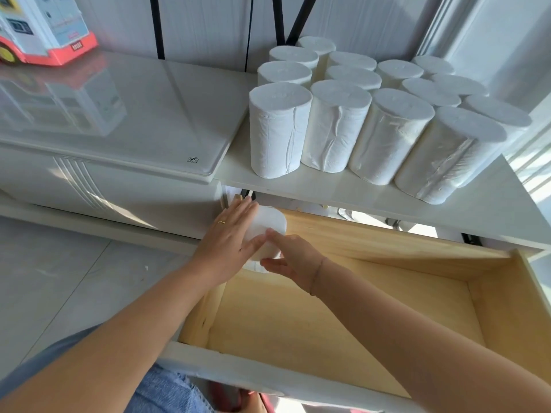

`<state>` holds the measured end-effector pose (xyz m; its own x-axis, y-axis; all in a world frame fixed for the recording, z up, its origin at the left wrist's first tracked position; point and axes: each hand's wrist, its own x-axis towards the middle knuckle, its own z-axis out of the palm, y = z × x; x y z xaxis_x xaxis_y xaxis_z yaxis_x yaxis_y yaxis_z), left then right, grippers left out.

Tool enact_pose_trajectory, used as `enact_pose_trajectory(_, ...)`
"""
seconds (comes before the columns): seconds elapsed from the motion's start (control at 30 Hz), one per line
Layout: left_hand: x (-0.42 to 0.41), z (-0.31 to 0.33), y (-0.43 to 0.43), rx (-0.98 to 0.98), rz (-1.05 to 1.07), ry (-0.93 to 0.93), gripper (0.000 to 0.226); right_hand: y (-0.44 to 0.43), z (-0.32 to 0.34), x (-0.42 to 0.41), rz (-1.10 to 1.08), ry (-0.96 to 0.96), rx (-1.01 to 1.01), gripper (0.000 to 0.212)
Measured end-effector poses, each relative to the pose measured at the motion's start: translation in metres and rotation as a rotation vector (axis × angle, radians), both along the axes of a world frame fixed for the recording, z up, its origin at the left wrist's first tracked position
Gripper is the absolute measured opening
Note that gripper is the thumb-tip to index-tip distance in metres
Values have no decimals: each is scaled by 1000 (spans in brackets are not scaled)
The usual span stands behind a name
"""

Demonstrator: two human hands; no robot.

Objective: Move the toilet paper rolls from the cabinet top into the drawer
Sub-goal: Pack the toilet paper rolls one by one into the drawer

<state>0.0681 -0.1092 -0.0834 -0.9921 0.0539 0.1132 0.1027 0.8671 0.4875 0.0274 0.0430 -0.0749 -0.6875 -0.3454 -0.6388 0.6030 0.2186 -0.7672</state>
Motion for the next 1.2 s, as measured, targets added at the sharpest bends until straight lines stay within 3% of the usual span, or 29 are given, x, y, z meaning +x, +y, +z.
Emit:
enact_pose_trajectory(0.07,0,-1,0,-24,-7,7,67,4,7,-1,130,205,256,63)
enact_pose_trajectory(0.13,0,-1,-1,-35,-13,2,67,10,19,-5,102,566,486,59)
enact_pose_trajectory(0.27,0,-3,-2,-42,-17,1,66,7,73,-23,-211,1235,423,52)
enact_pose_trajectory(0.37,-1,-3,-1,-27,-12,6,65,-6,110,-58,-165,1567,545,69)
enact_pose_trajectory(0.5,-1,-4,-1,-6,-13,23,65,-24,130,-99,28,1548,912,96)
enact_pose_trajectory(0.67,-3,-5,-2,-24,-19,40,65,-35,129,-116,185,1518,1054,96)
enact_pose_trajectory(0.87,-5,-6,-3,-31,-23,31,66,-28,131,-89,126,1554,919,85)
enact_pose_trajectory(1.03,-6,-6,-2,-38,-21,32,66,7,135,-35,144,1525,537,86)
enact_pose_trajectory(1.2,-5,-5,-2,-24,-17,23,67,73,102,8,156,1374,422,89)
